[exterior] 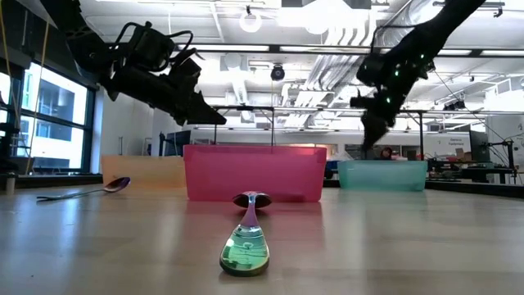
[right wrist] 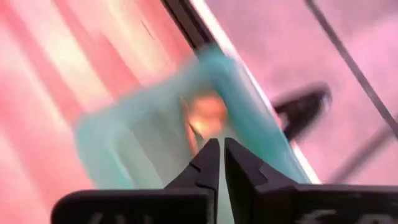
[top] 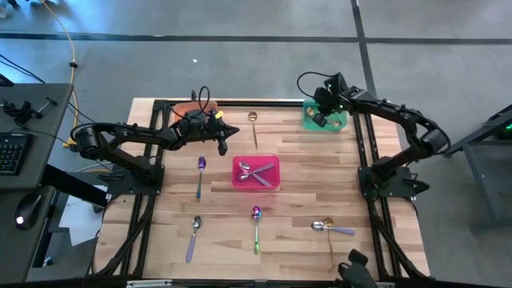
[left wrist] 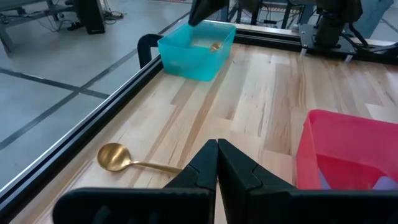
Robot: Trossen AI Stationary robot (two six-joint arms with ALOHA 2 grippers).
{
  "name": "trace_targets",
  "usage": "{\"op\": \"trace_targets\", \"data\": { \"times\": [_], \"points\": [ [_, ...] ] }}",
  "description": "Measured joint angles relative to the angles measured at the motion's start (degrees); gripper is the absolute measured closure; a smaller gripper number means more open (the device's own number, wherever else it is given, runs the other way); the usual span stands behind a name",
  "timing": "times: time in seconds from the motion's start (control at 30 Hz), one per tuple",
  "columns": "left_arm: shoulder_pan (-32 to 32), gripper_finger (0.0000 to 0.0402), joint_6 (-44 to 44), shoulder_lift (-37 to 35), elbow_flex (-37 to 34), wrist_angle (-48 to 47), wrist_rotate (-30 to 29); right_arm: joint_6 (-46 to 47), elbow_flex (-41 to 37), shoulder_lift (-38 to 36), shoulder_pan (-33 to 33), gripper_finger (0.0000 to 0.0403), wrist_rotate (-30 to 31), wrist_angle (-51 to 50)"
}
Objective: Sort silverware by color (type)
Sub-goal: Put the purple spoon into the red bin
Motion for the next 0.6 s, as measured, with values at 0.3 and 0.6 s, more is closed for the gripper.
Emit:
{"op": "trace_targets", "data": {
  "times": [0.3, 0.6],
  "points": [
    [0.3, 0.0402, -1.1, 0.0, 0.5, -3.5, -8.7, 7.9, -5.8, -4.0, 8.3, 0.0401, -8.0, 12.1],
    [9.7, 0.0402, -4.6, 0.2, 14.6, -37.1, -29.7, 12.1, -8.4, -4.0, 18.2, 0.0403, -1.9, 17.1]
  ]
}}
